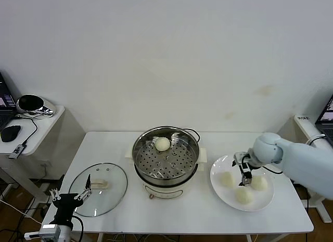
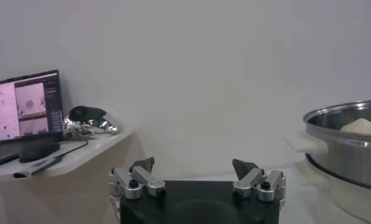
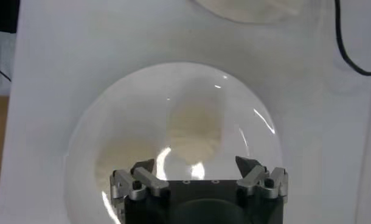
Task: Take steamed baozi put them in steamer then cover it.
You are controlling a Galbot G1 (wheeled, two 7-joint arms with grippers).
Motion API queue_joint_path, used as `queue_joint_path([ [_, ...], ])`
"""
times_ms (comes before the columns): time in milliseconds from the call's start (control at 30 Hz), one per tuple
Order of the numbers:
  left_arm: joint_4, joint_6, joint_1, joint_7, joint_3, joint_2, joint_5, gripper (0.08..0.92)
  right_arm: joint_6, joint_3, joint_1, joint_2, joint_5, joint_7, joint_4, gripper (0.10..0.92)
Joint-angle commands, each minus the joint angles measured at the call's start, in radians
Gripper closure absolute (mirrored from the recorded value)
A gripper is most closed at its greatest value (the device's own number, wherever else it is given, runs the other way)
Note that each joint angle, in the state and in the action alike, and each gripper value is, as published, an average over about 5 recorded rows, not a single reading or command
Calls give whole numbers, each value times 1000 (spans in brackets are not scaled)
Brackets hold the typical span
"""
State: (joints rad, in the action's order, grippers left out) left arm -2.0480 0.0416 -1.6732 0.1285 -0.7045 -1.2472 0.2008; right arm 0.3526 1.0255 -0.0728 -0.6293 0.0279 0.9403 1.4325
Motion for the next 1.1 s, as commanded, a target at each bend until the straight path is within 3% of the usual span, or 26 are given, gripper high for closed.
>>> queue_joint_path([
  [33, 2, 1, 0, 0, 0, 0, 0, 177, 2, -55, 82, -50, 26, -13, -52, 203],
  [400, 10, 3, 3, 0, 2, -1, -1, 177, 8, -74, 99, -81, 47, -22, -90, 248],
  [767, 11, 5, 2, 1, 8, -8, -4, 177, 1, -93, 105, -90, 66, -5, -105, 433],
  [1100, 6, 3, 1, 0, 8, -5, -5, 177, 0, -87, -34, -4, 17, 66, -26, 473],
])
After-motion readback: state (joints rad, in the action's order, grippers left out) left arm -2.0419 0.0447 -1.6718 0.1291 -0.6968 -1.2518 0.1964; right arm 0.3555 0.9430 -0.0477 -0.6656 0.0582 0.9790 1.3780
